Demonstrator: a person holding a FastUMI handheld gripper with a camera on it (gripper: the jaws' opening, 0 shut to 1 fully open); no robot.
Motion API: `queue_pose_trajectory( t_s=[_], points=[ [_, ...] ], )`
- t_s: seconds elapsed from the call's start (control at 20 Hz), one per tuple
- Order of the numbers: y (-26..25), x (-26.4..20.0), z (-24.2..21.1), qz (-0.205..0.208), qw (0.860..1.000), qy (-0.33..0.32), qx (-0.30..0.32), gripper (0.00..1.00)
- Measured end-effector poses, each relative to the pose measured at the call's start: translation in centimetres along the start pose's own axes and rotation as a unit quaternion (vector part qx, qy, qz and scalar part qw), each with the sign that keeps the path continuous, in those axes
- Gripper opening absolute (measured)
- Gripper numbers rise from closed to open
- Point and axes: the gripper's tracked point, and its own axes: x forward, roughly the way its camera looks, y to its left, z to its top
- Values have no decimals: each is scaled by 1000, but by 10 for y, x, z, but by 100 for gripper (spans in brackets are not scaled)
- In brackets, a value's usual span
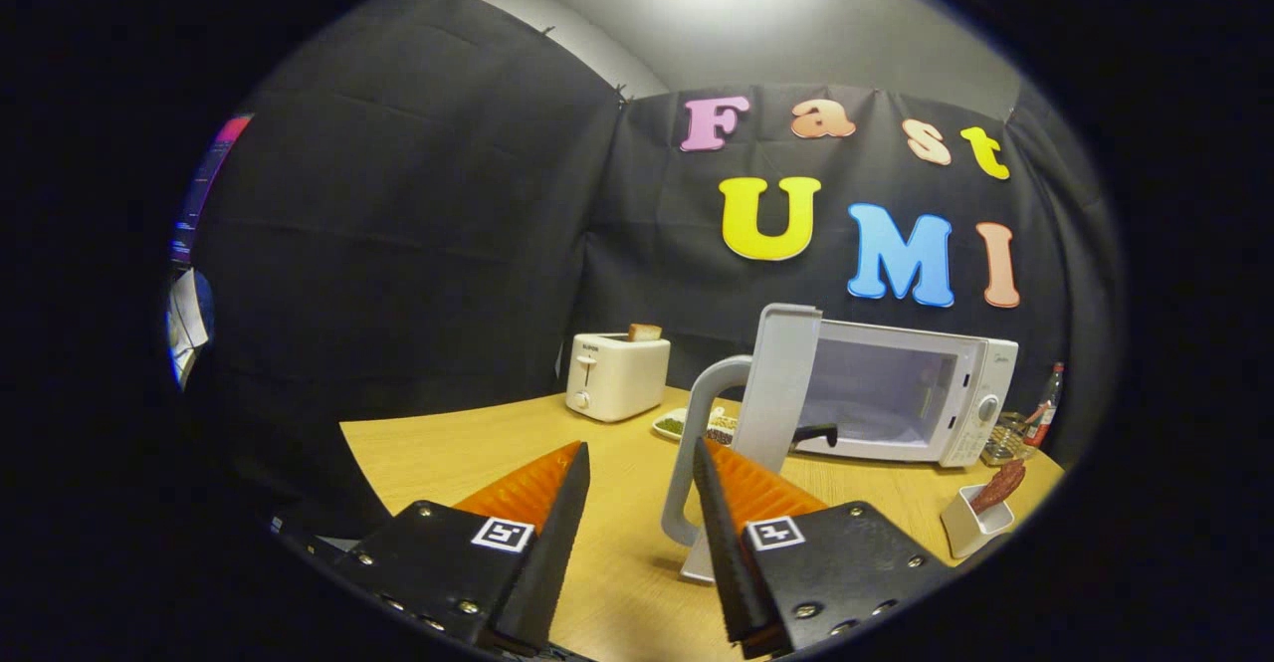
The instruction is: Open the microwave, put the food inside, and close the microwave door.
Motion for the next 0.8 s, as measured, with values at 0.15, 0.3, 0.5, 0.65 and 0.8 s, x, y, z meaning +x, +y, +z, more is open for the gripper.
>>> queue_pose_trajectory(
  t_s=[0.15, 0.3, 0.5, 0.65, 0.8],
  points=[
    [-19, -15, 17, 13, 1000, -26, -7, 82],
    [-39, -25, 18, 23, 999, -23, 3, 92],
    [-78, -41, 17, 16, 999, -17, 30, 96],
    [-127, -52, 17, -10, 998, -16, 56, 96],
    [-194, -63, 11, -62, 997, -10, 55, 95]
  ],
)
